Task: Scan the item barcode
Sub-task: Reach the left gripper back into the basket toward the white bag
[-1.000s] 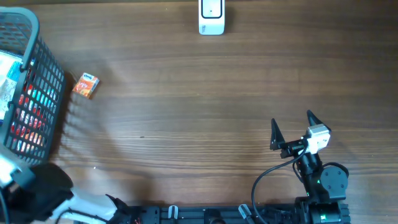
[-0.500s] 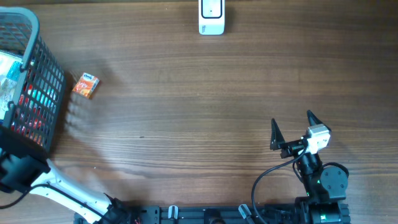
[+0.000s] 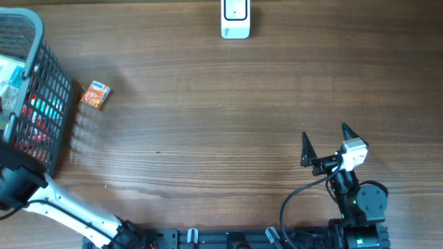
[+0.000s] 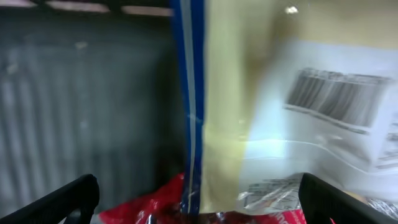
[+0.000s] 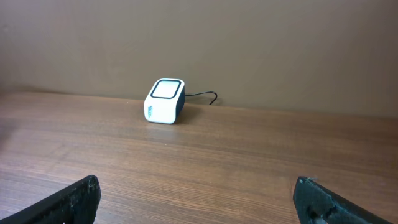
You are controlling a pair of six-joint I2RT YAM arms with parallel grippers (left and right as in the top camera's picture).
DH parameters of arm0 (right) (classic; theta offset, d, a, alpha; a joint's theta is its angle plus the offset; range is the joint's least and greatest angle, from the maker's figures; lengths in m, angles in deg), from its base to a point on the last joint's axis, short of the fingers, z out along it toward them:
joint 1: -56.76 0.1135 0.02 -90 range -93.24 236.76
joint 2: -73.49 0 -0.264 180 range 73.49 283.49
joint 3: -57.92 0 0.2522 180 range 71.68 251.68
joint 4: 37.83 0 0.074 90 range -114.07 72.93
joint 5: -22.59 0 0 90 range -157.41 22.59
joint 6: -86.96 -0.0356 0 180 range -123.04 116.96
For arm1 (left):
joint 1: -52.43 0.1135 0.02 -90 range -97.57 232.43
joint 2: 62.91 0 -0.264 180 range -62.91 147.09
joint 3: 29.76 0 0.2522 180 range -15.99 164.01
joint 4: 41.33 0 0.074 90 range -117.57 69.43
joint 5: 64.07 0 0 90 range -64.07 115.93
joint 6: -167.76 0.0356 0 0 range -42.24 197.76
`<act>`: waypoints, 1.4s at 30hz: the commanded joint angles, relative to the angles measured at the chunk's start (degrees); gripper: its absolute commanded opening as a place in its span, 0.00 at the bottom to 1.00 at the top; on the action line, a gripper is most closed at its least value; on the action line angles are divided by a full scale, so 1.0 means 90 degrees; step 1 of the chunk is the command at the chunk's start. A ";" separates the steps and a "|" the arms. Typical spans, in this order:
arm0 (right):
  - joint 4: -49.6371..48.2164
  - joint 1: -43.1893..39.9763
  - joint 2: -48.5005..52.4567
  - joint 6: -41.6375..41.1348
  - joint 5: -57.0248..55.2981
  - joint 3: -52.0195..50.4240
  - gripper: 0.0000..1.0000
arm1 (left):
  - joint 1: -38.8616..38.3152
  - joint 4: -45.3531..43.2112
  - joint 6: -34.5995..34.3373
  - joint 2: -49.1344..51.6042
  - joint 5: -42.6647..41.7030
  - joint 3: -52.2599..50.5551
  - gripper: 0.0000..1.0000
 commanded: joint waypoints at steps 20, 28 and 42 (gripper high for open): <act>-0.0024 -0.0024 0.0007 0.0078 -0.0070 -0.0007 1.00 | -0.0019 -0.0508 0.1450 0.0483 -0.2076 -0.0097 1.00; -0.0024 -0.0024 0.0007 0.0075 -0.0070 -0.0005 1.00 | -0.0019 -0.0699 0.1469 0.0483 -0.2050 -0.0457 1.00; -0.0024 -0.0024 0.0007 0.0075 -0.0070 -0.0007 1.00 | -0.0019 -0.1377 0.1469 0.0483 -0.2047 -0.0799 0.42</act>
